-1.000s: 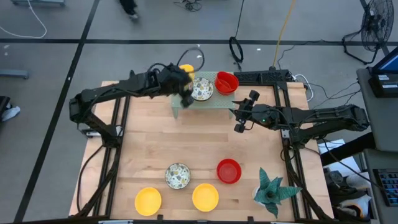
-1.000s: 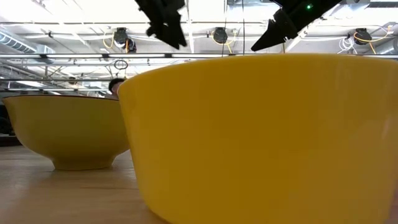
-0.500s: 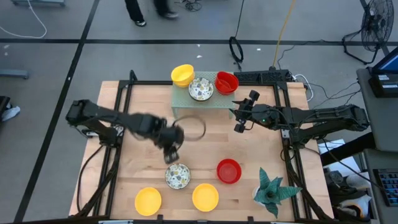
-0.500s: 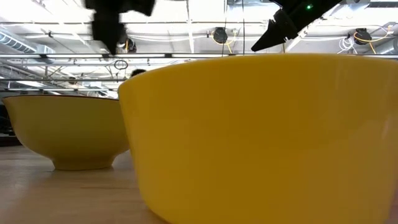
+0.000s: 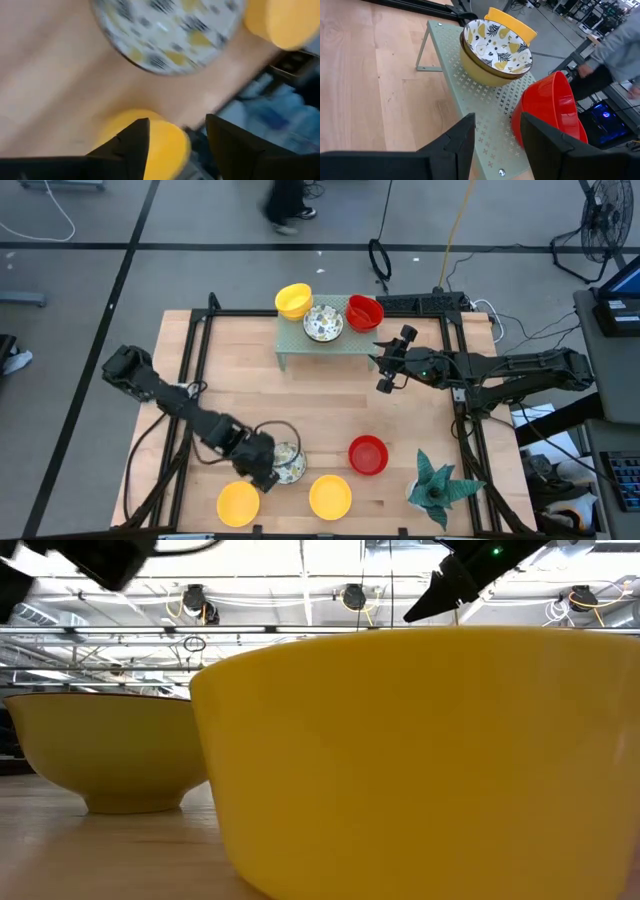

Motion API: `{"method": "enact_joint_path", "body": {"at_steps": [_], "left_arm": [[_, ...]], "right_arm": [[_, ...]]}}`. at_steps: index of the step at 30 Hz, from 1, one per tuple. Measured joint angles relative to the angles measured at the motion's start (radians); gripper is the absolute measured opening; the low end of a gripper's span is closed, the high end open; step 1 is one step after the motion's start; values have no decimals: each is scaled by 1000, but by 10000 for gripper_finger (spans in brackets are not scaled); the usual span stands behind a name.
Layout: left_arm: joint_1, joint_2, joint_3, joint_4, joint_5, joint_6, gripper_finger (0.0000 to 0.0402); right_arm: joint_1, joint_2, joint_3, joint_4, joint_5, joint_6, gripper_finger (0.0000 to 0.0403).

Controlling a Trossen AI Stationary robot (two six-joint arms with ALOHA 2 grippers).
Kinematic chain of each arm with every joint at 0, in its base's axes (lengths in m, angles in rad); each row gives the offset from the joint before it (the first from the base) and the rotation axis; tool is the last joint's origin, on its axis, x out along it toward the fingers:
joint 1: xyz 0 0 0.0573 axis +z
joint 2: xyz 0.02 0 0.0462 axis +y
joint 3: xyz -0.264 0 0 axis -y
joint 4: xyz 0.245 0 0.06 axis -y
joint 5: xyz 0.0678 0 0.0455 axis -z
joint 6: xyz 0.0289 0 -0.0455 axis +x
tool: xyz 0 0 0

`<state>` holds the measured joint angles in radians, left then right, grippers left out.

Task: Pick & Place Mini bowls
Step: Stack the yellow bowl on top of the yellow bowl on the shelf

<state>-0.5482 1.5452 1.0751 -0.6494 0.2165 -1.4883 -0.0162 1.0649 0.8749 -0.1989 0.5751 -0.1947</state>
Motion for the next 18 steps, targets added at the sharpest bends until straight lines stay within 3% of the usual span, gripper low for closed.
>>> {"method": "enact_joint_path", "body": {"at_steps": [7,18], "left_arm": [[-138,0,-5,-6,-55,-39,220],[-282,0,-6,-290,-121,-50,221]], "right_arm": [[0,0,0,0,0,34,144],[0,0,0,0,-3,93,144]]}}
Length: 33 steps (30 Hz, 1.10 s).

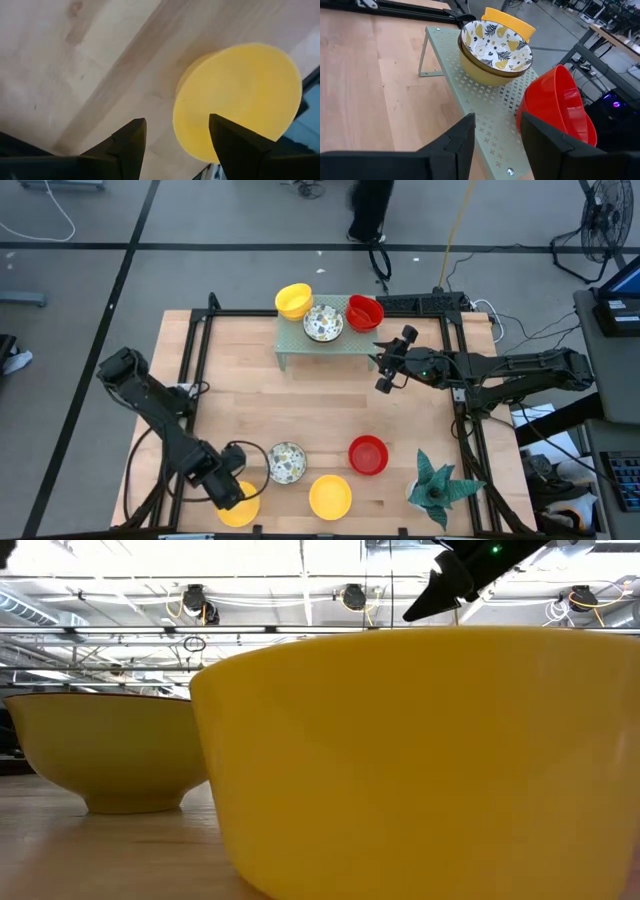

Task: Pick & Place Mini bowls
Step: Stack the yellow bowl on top of the yellow bowl on the shelf

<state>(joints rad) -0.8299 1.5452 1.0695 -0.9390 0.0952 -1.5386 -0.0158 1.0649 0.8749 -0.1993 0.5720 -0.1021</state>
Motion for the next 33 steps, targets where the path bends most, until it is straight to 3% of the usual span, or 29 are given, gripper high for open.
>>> {"method": "enact_joint_path", "body": {"at_steps": [8,17,26,33], "left_arm": [[-20,0,-72,26,-11,13,221],[-18,-1,-189,246,1,18,219],[-5,-1,-195,271,61,25,218],[-5,-1,-195,395,88,38,218]], "right_arm": [[0,0,0,0,0,38,144],[0,0,0,0,0,38,144],[0,0,0,0,0,38,144],[0,0,0,0,0,38,144]]}}
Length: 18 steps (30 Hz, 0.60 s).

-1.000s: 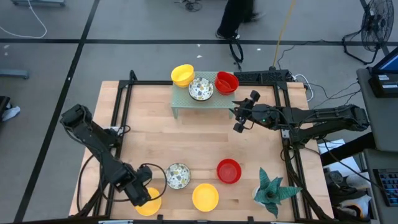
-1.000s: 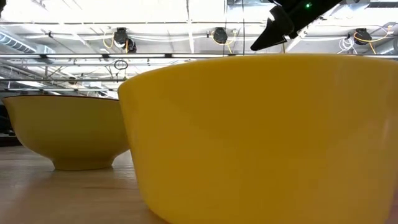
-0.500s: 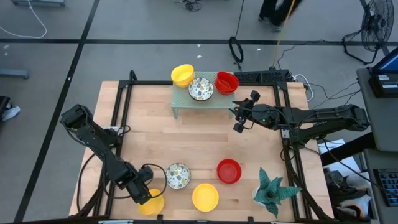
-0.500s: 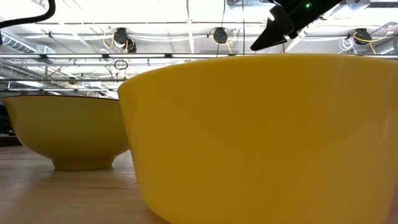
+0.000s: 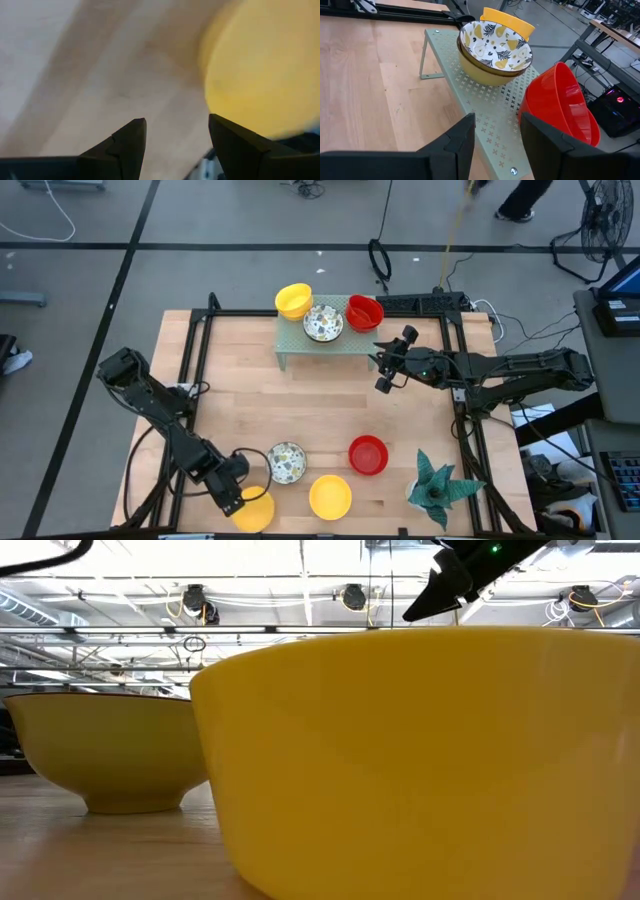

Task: Pick & Place Mini bowls
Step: Stack the yellow bowl on top of the yellow bowl on the shelf

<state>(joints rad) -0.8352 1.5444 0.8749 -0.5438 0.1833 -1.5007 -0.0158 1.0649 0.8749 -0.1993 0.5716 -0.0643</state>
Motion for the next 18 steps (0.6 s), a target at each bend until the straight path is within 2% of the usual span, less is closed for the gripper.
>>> {"method": "enact_joint_path", "body": {"at_steps": [6,12,18], "left_arm": [[0,0,1,120,-85,34,218],[2,0,1,122,-178,17,218],[20,0,1,82,-226,-28,219]], "right_arm": [[0,0,0,0,0,0,144],[0,0,0,0,0,0,144],[0,0,0,0,0,0,144]]}}
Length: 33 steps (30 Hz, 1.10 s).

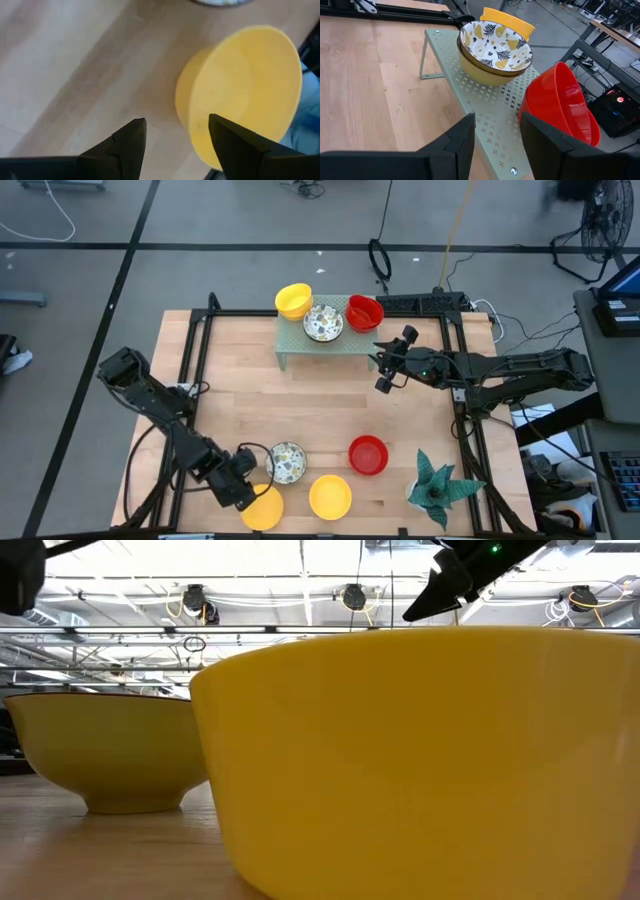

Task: Pick & Place Mini bowls
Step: Stack the yellow bowl on top of the yellow bowl on the shelf

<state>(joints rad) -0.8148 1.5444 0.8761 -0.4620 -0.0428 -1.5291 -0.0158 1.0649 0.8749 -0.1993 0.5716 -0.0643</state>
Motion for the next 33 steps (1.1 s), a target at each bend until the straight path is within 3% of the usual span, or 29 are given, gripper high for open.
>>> {"method": "enact_joint_path", "body": {"at_steps": [10,21,25,30,33], "left_arm": [[30,11,0,4,-1,9,218],[39,103,1,30,128,50,209],[48,103,1,74,135,100,155],[66,103,1,105,189,151,34],[82,99,0,118,213,164,12]], "right_arm": [[0,0,0,0,0,-1,144],[0,0,0,0,0,-2,144],[0,0,0,0,0,0,144],[0,0,0,0,0,0,144],[0,0,0,0,0,0,144]]}}
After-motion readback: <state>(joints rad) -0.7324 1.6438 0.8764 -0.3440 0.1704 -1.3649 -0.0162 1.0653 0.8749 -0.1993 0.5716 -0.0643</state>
